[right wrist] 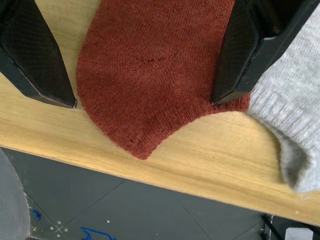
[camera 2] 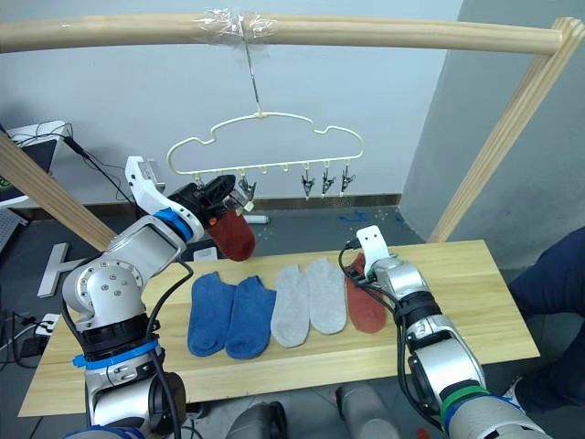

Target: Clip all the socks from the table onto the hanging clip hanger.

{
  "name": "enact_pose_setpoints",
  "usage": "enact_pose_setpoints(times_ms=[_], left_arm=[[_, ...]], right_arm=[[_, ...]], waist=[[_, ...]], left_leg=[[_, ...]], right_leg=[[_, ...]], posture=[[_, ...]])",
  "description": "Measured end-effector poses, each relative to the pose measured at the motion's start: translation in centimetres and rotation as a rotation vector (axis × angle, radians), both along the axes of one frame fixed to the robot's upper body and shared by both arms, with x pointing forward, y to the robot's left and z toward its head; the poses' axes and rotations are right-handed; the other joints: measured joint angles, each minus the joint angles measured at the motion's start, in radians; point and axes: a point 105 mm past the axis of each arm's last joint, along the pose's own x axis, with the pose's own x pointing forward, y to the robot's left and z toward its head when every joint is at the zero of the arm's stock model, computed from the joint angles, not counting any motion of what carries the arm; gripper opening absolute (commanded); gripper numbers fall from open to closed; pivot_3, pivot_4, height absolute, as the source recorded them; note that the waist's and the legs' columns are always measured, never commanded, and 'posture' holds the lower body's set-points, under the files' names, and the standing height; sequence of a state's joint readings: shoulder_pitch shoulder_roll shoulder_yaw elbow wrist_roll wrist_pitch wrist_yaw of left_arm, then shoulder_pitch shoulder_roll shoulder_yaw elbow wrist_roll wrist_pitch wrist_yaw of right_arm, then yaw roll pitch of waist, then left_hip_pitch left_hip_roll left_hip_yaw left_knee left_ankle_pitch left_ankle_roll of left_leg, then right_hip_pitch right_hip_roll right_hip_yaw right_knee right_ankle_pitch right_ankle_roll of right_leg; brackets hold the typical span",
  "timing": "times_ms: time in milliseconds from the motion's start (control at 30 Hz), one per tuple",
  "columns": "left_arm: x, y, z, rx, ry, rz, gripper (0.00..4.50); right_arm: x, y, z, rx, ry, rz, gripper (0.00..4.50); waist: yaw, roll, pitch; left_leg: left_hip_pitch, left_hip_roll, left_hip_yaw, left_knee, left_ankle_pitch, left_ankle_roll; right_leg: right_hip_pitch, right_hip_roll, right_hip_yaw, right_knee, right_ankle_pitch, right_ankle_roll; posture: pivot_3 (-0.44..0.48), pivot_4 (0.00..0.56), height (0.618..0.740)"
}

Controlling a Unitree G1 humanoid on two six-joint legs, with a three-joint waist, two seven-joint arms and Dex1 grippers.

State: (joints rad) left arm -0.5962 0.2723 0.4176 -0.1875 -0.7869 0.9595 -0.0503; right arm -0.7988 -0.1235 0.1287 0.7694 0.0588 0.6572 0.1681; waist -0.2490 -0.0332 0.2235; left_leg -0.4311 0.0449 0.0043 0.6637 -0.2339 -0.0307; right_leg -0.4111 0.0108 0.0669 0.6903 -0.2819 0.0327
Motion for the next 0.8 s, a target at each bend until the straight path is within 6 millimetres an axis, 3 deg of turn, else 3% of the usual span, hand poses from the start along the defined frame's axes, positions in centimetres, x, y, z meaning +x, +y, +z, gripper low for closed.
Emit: enact_pose_setpoints(times_ms=[400, 500, 800], left_arm=[[-0.01, 0.09, -0.05, 0.003, 0.004, 0.009, 0.00], [-0.01, 0.11, -0.05, 0.003, 0.004, 0.011, 0.00], [-0.08, -0.01, -0.12, 0.004, 0.012, 0.005, 0.00]], right_arm=[[-0.16, -0.04, -0.34, 0.064, 0.043, -0.065, 4.48], [-0.16, -0.10, -0.33, 0.067, 0.049, -0.076, 3.94], [-0.25, 0.25, -0.36, 0.087, 0.060, -0.082, 0.77]], waist=[[0.000, 0.000, 0.000], [0.001, 0.000, 0.000], [0.003, 0.000, 0.000]], left_leg=[[0.000, 0.000, 0.000, 0.000, 0.000, 0.000], [0.000, 0.000, 0.000, 0.000, 0.000, 0.000], [0.000, 0.000, 0.000, 0.000, 0.000, 0.000]], right_leg=[[0.000, 0.000, 0.000, 0.000, 0.000, 0.000], [0.000, 0.000, 0.000, 0.000, 0.000, 0.000], [0.001, 0.000, 0.000, 0.000, 0.000, 0.000]], posture=[[-0.275, 0.212, 0.740], [-0.274, 0.213, 0.740], [-0.278, 0.216, 0.740]])
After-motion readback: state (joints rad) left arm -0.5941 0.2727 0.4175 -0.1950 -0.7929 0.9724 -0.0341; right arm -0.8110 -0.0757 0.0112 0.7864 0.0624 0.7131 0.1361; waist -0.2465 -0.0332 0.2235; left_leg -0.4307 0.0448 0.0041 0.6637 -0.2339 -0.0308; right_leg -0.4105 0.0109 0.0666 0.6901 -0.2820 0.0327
